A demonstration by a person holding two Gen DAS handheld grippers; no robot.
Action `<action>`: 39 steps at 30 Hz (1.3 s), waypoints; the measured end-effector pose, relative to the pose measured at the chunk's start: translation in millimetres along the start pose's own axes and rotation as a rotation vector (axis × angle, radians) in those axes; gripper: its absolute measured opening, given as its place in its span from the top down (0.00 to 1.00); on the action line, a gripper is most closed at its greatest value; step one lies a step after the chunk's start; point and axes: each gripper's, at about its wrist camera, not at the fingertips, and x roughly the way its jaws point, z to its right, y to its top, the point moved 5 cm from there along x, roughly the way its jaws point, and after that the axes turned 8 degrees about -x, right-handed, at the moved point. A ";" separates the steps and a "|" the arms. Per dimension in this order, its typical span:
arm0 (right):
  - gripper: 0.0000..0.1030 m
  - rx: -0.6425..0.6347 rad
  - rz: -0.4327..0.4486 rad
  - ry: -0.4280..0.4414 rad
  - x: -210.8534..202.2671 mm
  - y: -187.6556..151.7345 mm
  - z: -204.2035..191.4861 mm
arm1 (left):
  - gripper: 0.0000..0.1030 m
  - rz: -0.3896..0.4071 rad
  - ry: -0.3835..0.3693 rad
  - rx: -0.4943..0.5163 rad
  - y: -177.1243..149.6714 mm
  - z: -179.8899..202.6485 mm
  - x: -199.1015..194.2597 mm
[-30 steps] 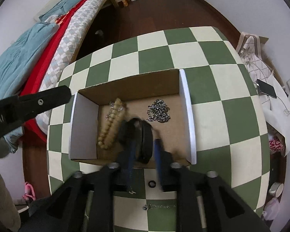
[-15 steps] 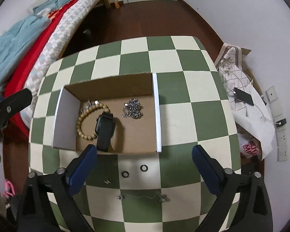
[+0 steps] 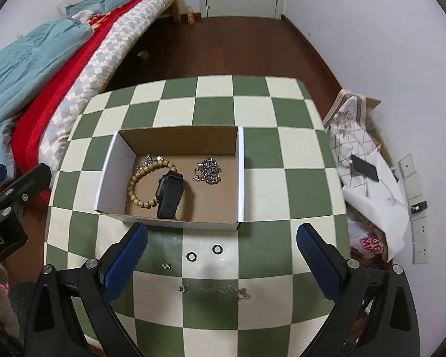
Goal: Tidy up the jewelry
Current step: 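Lift both grippers away from the box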
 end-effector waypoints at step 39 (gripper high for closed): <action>0.31 0.168 0.016 0.049 -14.6 -114.6 29.9 | 0.00 0.050 0.207 0.017 -91.9 -22.5 -28.4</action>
